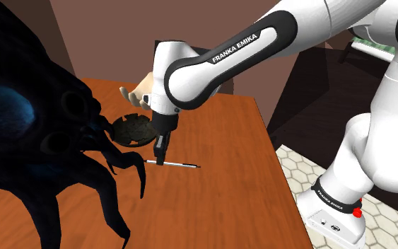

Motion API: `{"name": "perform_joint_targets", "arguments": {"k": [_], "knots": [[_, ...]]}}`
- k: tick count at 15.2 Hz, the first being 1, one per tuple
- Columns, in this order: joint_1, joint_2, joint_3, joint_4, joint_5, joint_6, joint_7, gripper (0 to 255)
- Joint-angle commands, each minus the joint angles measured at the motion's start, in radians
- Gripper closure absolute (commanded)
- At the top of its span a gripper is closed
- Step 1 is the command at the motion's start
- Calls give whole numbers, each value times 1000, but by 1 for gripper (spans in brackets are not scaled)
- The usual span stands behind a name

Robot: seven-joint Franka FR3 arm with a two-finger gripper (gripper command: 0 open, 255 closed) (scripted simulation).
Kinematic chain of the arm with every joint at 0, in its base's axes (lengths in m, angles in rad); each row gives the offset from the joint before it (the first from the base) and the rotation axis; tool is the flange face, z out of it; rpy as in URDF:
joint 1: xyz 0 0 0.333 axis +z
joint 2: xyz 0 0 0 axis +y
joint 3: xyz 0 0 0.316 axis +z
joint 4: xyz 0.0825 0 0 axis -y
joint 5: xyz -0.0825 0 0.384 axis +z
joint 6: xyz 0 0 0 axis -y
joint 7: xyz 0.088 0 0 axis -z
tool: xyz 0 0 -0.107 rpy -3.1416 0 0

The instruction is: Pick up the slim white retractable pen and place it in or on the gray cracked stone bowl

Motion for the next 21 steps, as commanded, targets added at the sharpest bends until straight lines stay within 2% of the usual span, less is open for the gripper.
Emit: {"name": "perform_joint_targets", "arguments": {"k": [1, 7, 21], "knots": [[0, 0, 0, 0, 0, 0, 0, 255], [0, 0, 0, 0, 0, 0, 0, 255], [-7, -90, -3, 80, -13, -166, 42, 255]]}}
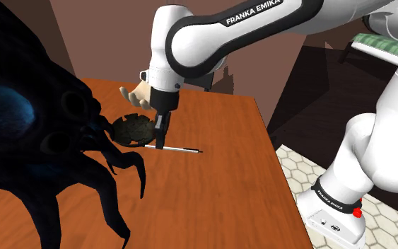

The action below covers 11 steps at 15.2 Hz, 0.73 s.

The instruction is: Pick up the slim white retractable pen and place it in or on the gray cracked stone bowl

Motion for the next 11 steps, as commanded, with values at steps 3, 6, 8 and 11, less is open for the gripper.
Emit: {"name": "perform_joint_targets", "arguments": {"k": [3, 6, 8, 11], "knots": [[-2, -19, -1, 29, -3, -47, 12, 255], [-3, -32, -2, 53, -6, -84, 21, 255], [-4, -40, -2, 71, -8, -108, 27, 255], [-8, -8, -7, 131, -18, -138, 29, 255]]}}
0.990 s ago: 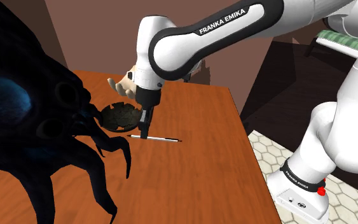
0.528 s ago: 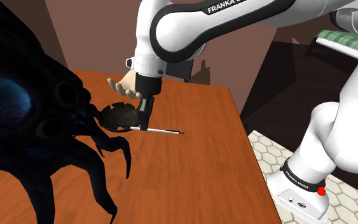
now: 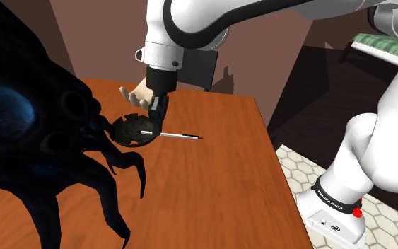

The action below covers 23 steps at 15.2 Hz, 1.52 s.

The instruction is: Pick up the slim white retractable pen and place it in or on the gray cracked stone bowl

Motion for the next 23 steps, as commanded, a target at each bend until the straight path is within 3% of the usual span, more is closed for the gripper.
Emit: {"name": "perform_joint_targets", "arguments": {"k": [1, 6, 10, 12, 13, 16, 23], "knots": [[-7, 51, -8, 76, -13, -29, -4, 255], [-18, 247, -27, 367, -54, -131, -6, 255], [-18, 441, -39, 678, -85, -252, 1, 255], [-12, 573, -45, 900, -101, -344, 9, 255], [7, 788, -48, 1279, -123, -507, 29, 255], [-3, 726, -49, 1128, -116, -420, 12, 255], [-12, 681, -50, 955, -109, -296, -14, 255]]}}
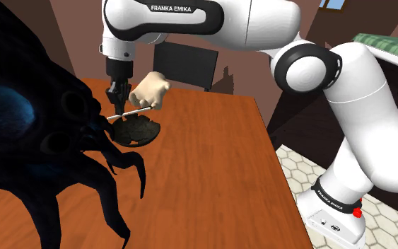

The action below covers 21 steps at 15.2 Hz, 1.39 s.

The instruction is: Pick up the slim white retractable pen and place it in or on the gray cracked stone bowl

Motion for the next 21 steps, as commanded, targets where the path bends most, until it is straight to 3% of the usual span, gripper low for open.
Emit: {"name": "perform_joint_targets", "arguments": {"k": [1, 7, 15, 16, 21], "knots": [[-1, 3, -1, -24, 1, 26, -6, 255], [-4, -2, -1, -108, 4, 103, -23, 255], [-4, -2, 0, -107, 4, 103, -23, 255], [-2, -7, 0, -118, 4, 110, -21, 0], [-5, -2, 0, -108, 4, 103, -23, 0]]}}
